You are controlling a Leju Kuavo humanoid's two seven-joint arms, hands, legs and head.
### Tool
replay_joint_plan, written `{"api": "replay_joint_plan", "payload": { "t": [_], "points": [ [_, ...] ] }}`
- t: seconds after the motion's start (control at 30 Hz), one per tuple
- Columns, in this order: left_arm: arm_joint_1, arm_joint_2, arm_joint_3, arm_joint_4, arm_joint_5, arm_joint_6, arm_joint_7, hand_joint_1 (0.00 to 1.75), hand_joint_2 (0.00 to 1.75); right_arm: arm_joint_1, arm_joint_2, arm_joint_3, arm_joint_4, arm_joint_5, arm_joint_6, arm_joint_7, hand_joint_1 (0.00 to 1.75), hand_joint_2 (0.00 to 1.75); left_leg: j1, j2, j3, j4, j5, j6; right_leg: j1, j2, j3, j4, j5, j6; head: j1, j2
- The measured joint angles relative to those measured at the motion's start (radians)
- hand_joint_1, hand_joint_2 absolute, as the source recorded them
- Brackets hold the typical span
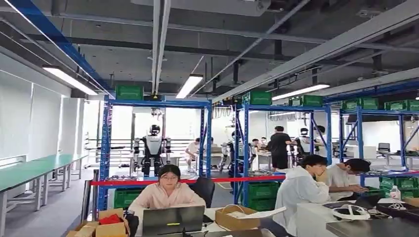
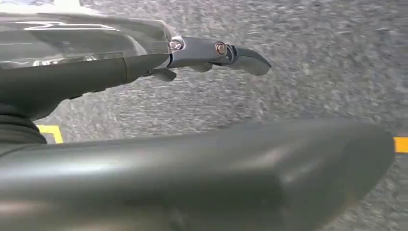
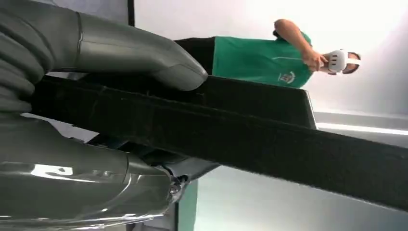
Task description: Take the parts from the cabinet and place them on the table.
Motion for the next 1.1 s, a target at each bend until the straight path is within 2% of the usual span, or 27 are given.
{"api": "replay_joint_plan", "payload": {
  "t": [0.03,0.07,0.1,0.13,0.2,0.23,0.27,0.33,0.37,0.4,0.43,0.5,0.53,0.57,0.6,0.67,0.73,0.77,0.83,0.87,0.9,0.93,0.97,1.0,1.03,1.07,1.1],
  "points": [
    [-0.001,0.0,0.0,0.0,0.0,0.0,0.0,0.0,1.75,-0.001,0.0,0.0,0.001,0.0,0.0,0.0,1.75,1.75,-0.004,0.001,0.001,-0.002,-0.017,0.004,0.001,-0.002,0.006,0.0,-0.005,0.005,0.0,0.0],
    [-0.004,0.0,0.0,0.0,0.0,0.0,0.0,0.0,1.75,-0.003,0.001,0.0,0.002,0.0,0.0,0.0,1.75,1.75,-0.011,0.002,0.004,-0.04,-0.03,0.01,0.001,-0.001,-0.001,0.004,-0.01,0.012,0.0,0.0],
    [-0.002,0.0,0.0,0.0,0.0,0.0,0.002,0.0,1.75,-0.001,0.002,0.0,0.002,0.0,0.0,0.0,1.75,1.75,-0.012,0.002,0.004,-0.033,-0.02,0.018,0.001,-0.001,-0.003,0.001,-0.013,0.017,0.0,0.0],
    [0.002,0.0,0.0,0.0,0.0,0.001,0.001,0.0,1.75,0.001,0.003,0.0,0.003,0.0,0.0,0.0,1.75,1.75,-0.014,0.001,0.003,-0.033,-0.024,0.024,0.0,0.0,0.001,0.005,-0.013,0.025,0.0,0.0],
    [0.004,0.0,0.0,0.0,0.0,0.001,0.001,0.0,1.75,0.002,0.003,0.0,0.0,0.0,0.0,0.0,1.75,1.75,-0.005,0.0,0.02,-0.04,-0.026,0.031,0.0,-0.001,0.005,0.012,-0.025,0.035,0.0,0.0],
    [0.003,0.001,0.0,0.0,0.0,0.001,0.001,0.0,1.75,0.001,0.004,0.0,-0.003,0.001,0.0,-0.001,1.75,1.75,-0.002,-0.001,0.028,-0.042,-0.031,0.038,-0.001,-0.001,-0.008,0.046,-0.037,0.043,0.0,0.0],
    [0.002,0.002,0.0,0.0,0.0,0.001,0.001,0.0,1.75,0.0,0.004,-0.001,-0.004,0.002,0.0,-0.002,1.75,1.75,-0.002,-0.001,0.035,-0.043,-0.036,0.042,-0.006,-0.002,-0.043,0.11,-0.063,0.05,0.0,0.0],
    [0.001,0.002,0.0,0.0,0.0,0.001,0.0,0.0,1.75,0.009,0.003,0.0,-0.004,0.005,0.0,-0.003,1.75,1.75,-0.002,-0.001,0.043,-0.042,-0.047,0.041,-0.014,-0.002,-0.143,0.268,-0.122,0.06,0.0,0.0],
    [0.002,0.002,0.0,0.0,0.0,0.001,0.001,0.0,1.75,0.016,0.002,0.0,-0.004,0.006,0.0,-0.003,1.75,1.75,-0.002,-0.001,0.05,-0.042,-0.053,0.041,-0.015,-0.002,-0.182,0.319,-0.13,0.059,0.0,0.0],
    [0.003,0.002,0.0,0.0,0.0,0.001,0.001,0.0,1.75,0.021,0.002,0.0,-0.004,0.007,-0.001,-0.003,1.75,1.75,-0.002,-0.001,0.059,-0.042,-0.06,0.039,-0.016,-0.002,-0.2,0.322,-0.112,0.06,0.0,0.0],
    [0.005,0.002,0.0,0.0,-0.001,0.001,0.001,0.0,1.75,0.022,0.002,0.0,-0.004,0.008,-0.001,-0.003,1.75,1.75,-0.002,-0.001,0.072,-0.043,-0.069,0.037,-0.016,-0.002,-0.192,0.278,-0.068,0.058,0.0,0.0],
    [0.004,0.002,0.0,0.0,-0.004,0.001,0.0,0.0,1.75,0.022,0.002,0.0,-0.007,0.01,-0.001,-0.003,1.75,1.75,-0.001,-0.002,0.101,-0.044,-0.089,0.031,-0.014,-0.002,-0.133,0.103,0.063,0.051,0.0,0.0],
    [0.005,0.002,0.0,0.0,-0.005,0.001,-0.001,0.0,1.75,0.023,0.002,0.0,-0.008,0.011,-0.001,-0.003,1.75,1.75,0.001,-0.002,0.107,-0.048,-0.095,0.027,-0.01,-0.003,-0.115,0.057,0.083,0.045,0.0,0.0],
    [0.001,0.002,0.0,0.0,-0.005,0.001,-0.001,0.0,1.75,0.022,0.001,0.0,-0.008,0.012,-0.001,-0.003,1.75,1.75,0.001,-0.003,0.109,-0.051,-0.095,0.024,-0.003,-0.005,-0.122,0.047,0.054,0.038,-0.001,0.0],
    [0.0,0.002,0.0,0.0,-0.006,0.001,-0.001,0.0,1.75,0.023,0.002,0.001,-0.009,0.013,-0.001,-0.003,1.75,1.75,0.0,-0.003,0.105,-0.054,-0.099,0.015,-0.001,-0.003,-0.119,0.034,0.059,0.028,-0.003,0.002],
    [0.004,0.002,0.0,0.0,-0.006,0.001,0.0,0.0,1.75,0.027,0.002,0.001,-0.01,0.013,-0.001,-0.003,1.75,1.75,0.0,-0.001,0.123,-0.057,-0.095,0.004,0.001,-0.002,-0.111,0.028,0.058,0.01,0.0,0.001],
    [0.0,0.002,0.0,0.0,-0.006,0.001,-0.001,0.0,1.75,0.025,0.003,0.0,-0.016,0.012,-0.001,-0.003,1.75,1.75,0.0,0.0,0.121,-0.033,-0.112,0.003,-0.006,-0.002,-0.08,0.008,0.059,0.0,0.0,0.001],
    [-0.003,0.002,0.0,0.0,-0.008,-0.001,-0.001,0.0,1.75,0.02,0.004,0.0,-0.017,0.012,-0.001,-0.004,1.75,1.75,-0.001,0.0,0.093,0.021,-0.131,0.003,-0.006,-0.004,-0.073,0.006,0.054,-0.007,0.0,0.001],
    [-0.003,0.003,0.0,0.0,-0.007,0.0,-0.001,0.0,1.75,0.019,0.004,0.001,-0.016,0.013,-0.001,-0.003,1.75,1.75,-0.002,0.0,-0.005,0.179,-0.19,-0.002,-0.003,-0.004,-0.062,0.006,0.042,-0.013,0.0,0.001],
    [0.0,0.005,0.0,0.0,-0.007,0.0,-0.001,0.0,1.75,0.02,0.004,0.001,-0.016,0.013,-0.001,-0.003,1.75,1.75,-0.003,0.0,-0.046,0.232,-0.205,-0.002,-0.001,-0.003,-0.056,0.006,0.036,-0.015,0.001,0.0],
    [0.002,0.005,0.0,0.0,-0.007,0.0,-0.001,0.0,1.75,0.021,0.004,0.001,-0.015,0.013,-0.001,-0.003,1.75,1.75,-0.003,0.0,-0.068,0.242,-0.196,-0.002,0.0,0.0,-0.047,0.006,0.029,-0.015,0.0,0.0],
    [0.004,0.005,0.0,0.0,-0.008,0.0,-0.001,0.0,1.75,0.02,0.004,0.001,-0.013,0.013,-0.001,-0.003,1.75,1.75,-0.003,0.0,-0.069,0.212,-0.163,-0.001,0.0,0.002,-0.037,0.006,0.021,-0.014,0.0,0.0],
    [0.003,0.005,0.0,0.0,-0.008,0.0,-0.001,0.0,1.75,0.02,0.005,0.001,-0.013,0.013,-0.001,-0.003,1.75,1.75,-0.003,0.0,-0.053,0.15,-0.108,0.0,0.0,0.003,-0.023,0.006,0.012,-0.012,0.0,0.0],
    [0.002,0.005,0.0,0.0,-0.009,0.0,-0.001,0.0,1.75,0.019,0.005,0.001,-0.012,0.013,-0.001,-0.003,1.75,1.75,-0.003,0.0,-0.025,0.06,-0.037,0.002,0.0,0.003,-0.005,0.006,0.0,-0.008,0.0,0.0],
    [0.003,0.005,0.0,0.0,-0.009,0.0,-0.001,0.0,1.75,0.018,0.005,0.001,-0.011,0.013,-0.001,-0.003,1.75,1.75,-0.003,0.0,-0.008,-0.003,0.011,0.005,0.0,0.002,0.007,0.006,-0.013,-0.004,0.0,0.0],
    [0.0,0.006,0.0,0.0,-0.01,0.0,-0.001,0.0,1.75,0.014,0.005,0.001,-0.008,0.012,0.0,-0.003,1.75,1.75,-0.012,0.001,-0.015,-0.004,-0.01,0.007,0.001,0.001,0.009,0.009,-0.017,0.001,0.001,0.0],
    [-0.003,0.006,0.0,0.0,-0.01,0.0,-0.002,0.0,1.75,0.011,0.005,0.002,-0.008,0.011,0.002,-0.003,1.75,1.75,-0.015,0.002,-0.01,-0.023,-0.015,0.014,0.001,0.003,-0.001,0.012,-0.021,0.008,0.0,0.0]
  ]
}}
